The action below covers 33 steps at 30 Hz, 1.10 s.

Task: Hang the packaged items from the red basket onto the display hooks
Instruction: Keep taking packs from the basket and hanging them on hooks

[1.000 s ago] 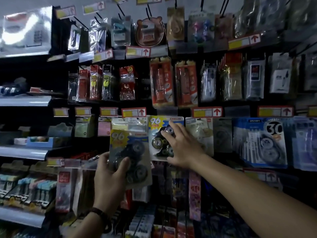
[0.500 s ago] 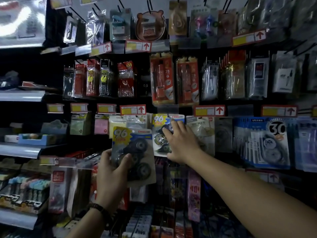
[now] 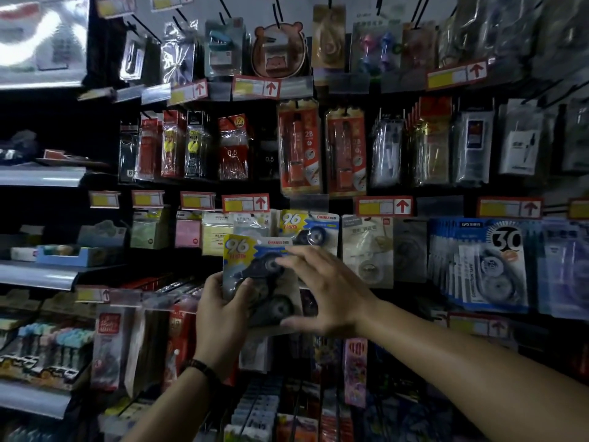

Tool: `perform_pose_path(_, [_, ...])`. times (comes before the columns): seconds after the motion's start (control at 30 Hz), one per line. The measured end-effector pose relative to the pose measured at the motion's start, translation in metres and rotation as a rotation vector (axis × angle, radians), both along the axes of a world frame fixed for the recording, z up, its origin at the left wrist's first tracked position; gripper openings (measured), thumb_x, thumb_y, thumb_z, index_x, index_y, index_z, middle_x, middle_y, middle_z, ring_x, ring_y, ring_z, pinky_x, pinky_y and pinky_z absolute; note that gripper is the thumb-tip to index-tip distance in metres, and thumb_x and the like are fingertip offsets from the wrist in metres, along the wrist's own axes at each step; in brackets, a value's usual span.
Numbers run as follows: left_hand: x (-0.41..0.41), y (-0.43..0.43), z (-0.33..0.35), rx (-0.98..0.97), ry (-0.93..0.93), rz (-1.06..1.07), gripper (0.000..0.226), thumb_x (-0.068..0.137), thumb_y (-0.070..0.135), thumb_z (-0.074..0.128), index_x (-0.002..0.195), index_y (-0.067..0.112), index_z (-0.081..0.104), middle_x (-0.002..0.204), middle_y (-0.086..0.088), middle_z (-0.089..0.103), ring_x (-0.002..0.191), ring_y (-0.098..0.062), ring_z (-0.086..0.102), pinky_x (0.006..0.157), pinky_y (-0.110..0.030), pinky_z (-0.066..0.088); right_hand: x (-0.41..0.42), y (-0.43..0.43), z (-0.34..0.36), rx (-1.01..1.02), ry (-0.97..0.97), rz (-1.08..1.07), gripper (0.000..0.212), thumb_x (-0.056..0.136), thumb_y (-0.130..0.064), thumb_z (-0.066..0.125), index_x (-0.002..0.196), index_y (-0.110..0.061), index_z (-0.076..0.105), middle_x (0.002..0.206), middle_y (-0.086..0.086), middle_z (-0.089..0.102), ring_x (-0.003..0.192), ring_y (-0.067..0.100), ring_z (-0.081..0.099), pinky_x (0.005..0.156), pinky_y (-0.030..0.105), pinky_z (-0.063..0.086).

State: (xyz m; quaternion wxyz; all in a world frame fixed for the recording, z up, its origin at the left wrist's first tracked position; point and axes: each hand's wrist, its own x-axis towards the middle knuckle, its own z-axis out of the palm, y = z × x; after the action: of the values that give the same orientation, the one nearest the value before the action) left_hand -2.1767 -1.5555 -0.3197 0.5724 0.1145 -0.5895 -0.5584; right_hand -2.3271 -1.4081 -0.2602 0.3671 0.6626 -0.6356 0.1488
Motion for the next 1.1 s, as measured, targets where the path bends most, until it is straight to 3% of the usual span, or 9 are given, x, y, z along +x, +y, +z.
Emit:
perform_pose_path(0.13, [-0.008,0.012,0.006,0.039,-0.008,-0.052,0.011,0.1,0.034,0.072,0.109,0.037,0.067,0.11,-0.002,0.078,0.105,-0.025,0.076,0.092,-0.062,0.062,0.004,0.005,-0.009,0.089,0.016,-0.049,0.117,0.074,-0.075,0.075,0.166,-0.025,0.022,0.171,0.007,0.018,0.158,0.028,0.02,0.126,0.049,0.031])
perform_pose_path(0.37, [-0.015,0.022,0.012,0.073,-0.03,-0.137,0.011,0.106,0.021,0.065,0.116,0.025,0.067,0.112,-0.006,0.078,0.107,-0.028,0.076,0.093,-0.061,0.062,-0.006,0.012,-0.004,0.061,-0.093,-0.02,0.111,0.069,-0.074,0.082,0.16,-0.035,0.033,0.167,0.002,0.022,0.156,0.025,0.021,0.126,0.052,0.028])
perform_pose_path(0.53, [-0.017,0.02,0.012,0.027,-0.075,-0.076,0.013,0.102,0.017,0.07,0.115,0.021,0.069,0.105,-0.006,0.08,0.104,-0.029,0.077,0.091,-0.058,0.064,-0.01,0.008,-0.001,0.095,-0.145,-0.026,0.109,0.068,-0.069,0.085,0.158,-0.034,0.034,0.165,-0.001,0.022,0.155,0.024,0.02,0.125,0.05,0.028])
perform_pose_path(0.63, [-0.015,0.018,0.012,0.0,-0.123,-0.083,0.029,0.1,0.015,0.073,0.127,0.022,0.064,0.114,-0.004,0.076,0.105,-0.024,0.076,0.088,-0.054,0.066,-0.017,0.005,0.0,0.045,-0.051,-0.078,0.106,0.066,-0.07,0.081,0.156,-0.031,0.039,0.16,0.004,0.03,0.15,0.027,0.028,0.122,0.049,0.033])
perform_pose_path(0.73, [-0.012,0.012,0.01,-0.112,-0.22,-0.004,0.049,0.096,0.02,0.078,0.14,0.027,0.056,0.129,0.002,0.068,0.112,-0.013,0.07,0.096,-0.051,0.063,-0.027,0.0,0.003,0.0,0.065,-0.208,0.106,0.065,-0.069,0.078,0.155,-0.025,0.042,0.156,0.01,0.035,0.146,0.032,0.033,0.12,0.05,0.037])
perform_pose_path(0.87, [-0.007,0.01,0.009,-0.323,-0.328,0.076,0.033,0.097,0.024,0.076,0.128,0.028,0.065,0.124,0.015,0.07,0.121,-0.011,0.068,0.103,-0.042,0.059,-0.038,-0.004,0.01,-0.022,0.166,-0.338,0.107,0.062,-0.069,0.081,0.152,-0.021,0.047,0.156,0.018,0.039,0.142,0.039,0.039,0.117,0.055,0.04])
perform_pose_path(1.1, [-0.007,0.005,0.008,-0.495,-0.432,0.153,0.015,0.098,0.03,0.074,0.111,0.035,0.069,0.117,0.017,0.072,0.12,-0.009,0.066,0.1,-0.046,0.06,-0.042,-0.013,0.027,-0.086,0.156,-0.453,0.103,0.06,-0.059,0.085,0.149,-0.018,0.054,0.155,0.022,0.041,0.142,0.042,0.041,0.114,0.059,0.043])
